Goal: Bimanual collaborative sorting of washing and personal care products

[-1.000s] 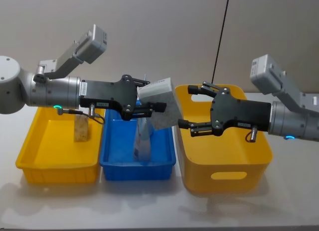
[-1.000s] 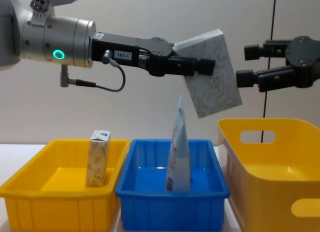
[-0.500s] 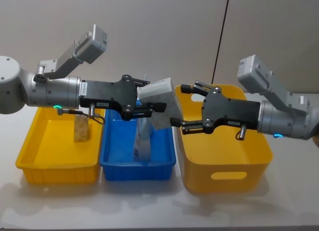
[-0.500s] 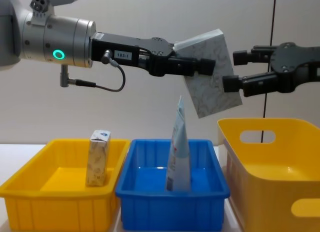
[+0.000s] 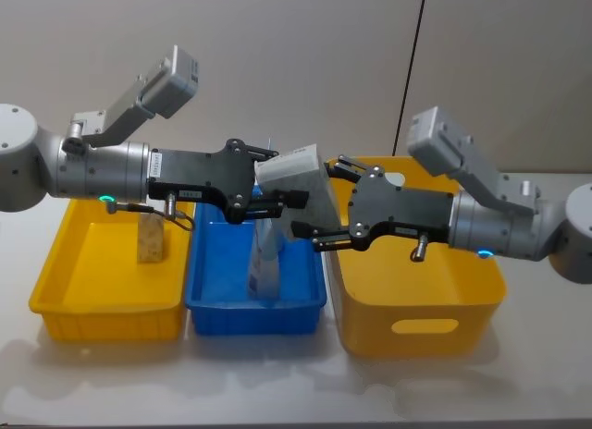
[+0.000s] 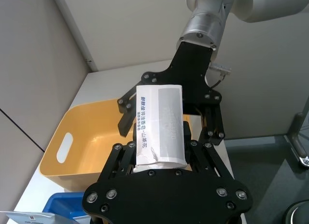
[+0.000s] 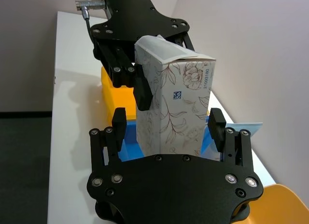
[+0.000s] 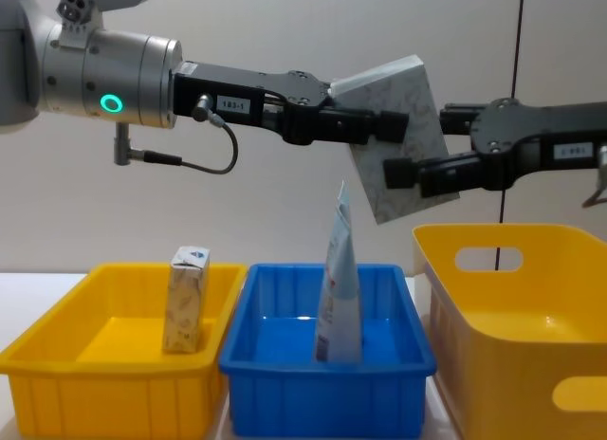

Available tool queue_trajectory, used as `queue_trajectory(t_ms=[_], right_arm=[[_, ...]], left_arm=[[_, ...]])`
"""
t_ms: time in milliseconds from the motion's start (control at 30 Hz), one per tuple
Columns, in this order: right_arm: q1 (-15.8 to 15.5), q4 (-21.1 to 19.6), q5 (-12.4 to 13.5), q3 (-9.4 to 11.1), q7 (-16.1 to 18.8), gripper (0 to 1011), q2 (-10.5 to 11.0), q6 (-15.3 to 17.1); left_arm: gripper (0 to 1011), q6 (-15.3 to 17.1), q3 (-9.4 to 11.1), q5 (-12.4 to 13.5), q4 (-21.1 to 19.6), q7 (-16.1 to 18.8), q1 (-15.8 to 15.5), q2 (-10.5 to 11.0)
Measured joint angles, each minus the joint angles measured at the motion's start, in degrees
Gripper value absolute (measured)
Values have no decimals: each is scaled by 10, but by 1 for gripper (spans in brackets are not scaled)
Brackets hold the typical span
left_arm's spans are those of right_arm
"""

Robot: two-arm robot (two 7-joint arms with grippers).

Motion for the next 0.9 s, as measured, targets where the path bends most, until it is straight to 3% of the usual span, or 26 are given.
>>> queue_trajectory(t_ms=[233, 900], right_arm=[[6, 9, -5, -10, -9, 992, -10, 6], [12, 18, -9, -20, -16, 472, -18, 12]], left_arm=[[390, 0, 0, 0, 0, 0, 0, 0], [390, 0, 0, 0, 0, 0, 0, 0]])
